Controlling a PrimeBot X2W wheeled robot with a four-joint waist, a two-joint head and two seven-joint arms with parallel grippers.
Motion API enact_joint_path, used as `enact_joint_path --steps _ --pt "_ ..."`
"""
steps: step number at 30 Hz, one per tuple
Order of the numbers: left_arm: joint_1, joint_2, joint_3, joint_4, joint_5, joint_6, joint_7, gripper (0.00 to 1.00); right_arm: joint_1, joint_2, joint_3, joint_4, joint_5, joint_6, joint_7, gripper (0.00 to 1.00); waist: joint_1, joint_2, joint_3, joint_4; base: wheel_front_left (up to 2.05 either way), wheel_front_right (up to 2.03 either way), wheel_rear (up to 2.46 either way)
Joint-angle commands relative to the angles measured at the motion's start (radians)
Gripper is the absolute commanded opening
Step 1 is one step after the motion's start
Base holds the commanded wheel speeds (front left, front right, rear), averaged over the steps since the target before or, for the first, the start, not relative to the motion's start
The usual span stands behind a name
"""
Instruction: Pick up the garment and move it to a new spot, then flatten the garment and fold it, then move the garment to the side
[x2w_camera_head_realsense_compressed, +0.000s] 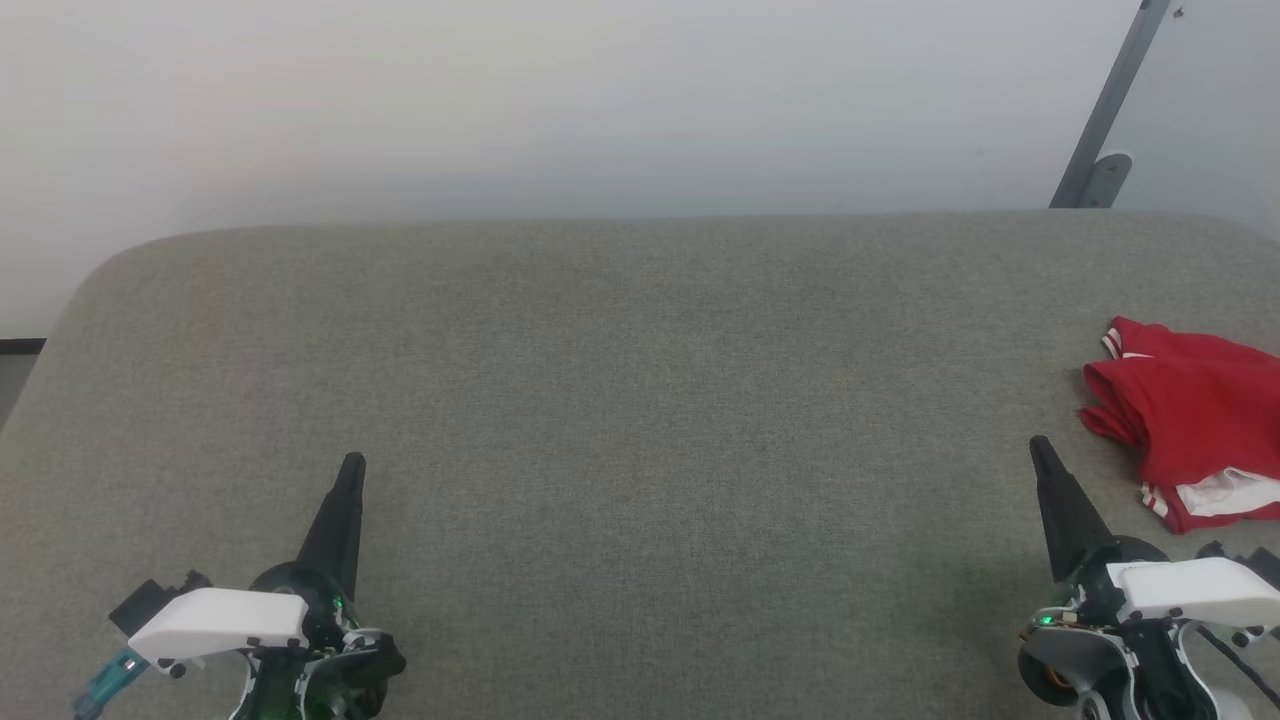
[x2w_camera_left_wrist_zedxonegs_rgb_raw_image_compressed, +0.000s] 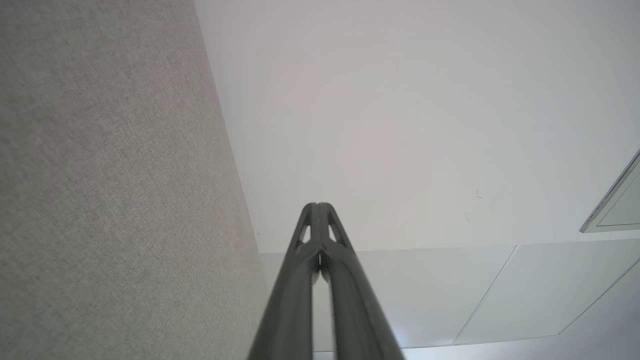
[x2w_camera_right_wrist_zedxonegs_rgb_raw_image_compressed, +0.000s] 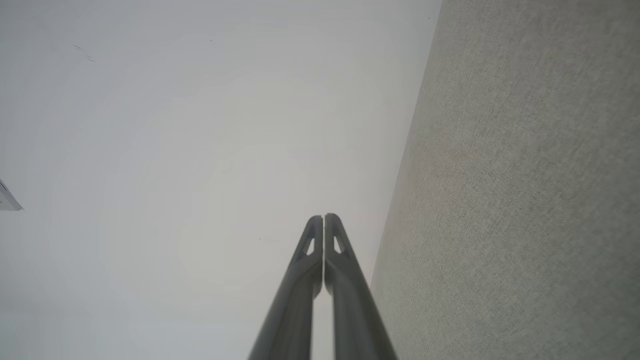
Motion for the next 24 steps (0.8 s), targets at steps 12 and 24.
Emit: enact_joint_path --steps 12,24 --pt "-0.013 -0.001 0.002 -0.003 -0.003 -0.003 0.003 0.00 -0.006 0.002 0.001 -0.004 0.004 0.000 0.003 0.00 -0.0001 0.0000 0.000 0.000 0.00 0.00 0.00" --pt "-0.013 -0.001 0.002 -0.003 -0.003 -0.003 0.003 0.00 -0.006 0.002 0.001 -0.004 0.004 0.000 0.003 0.00 -0.0001 0.0000 0.000 0.000 0.00 0.00 0.00"
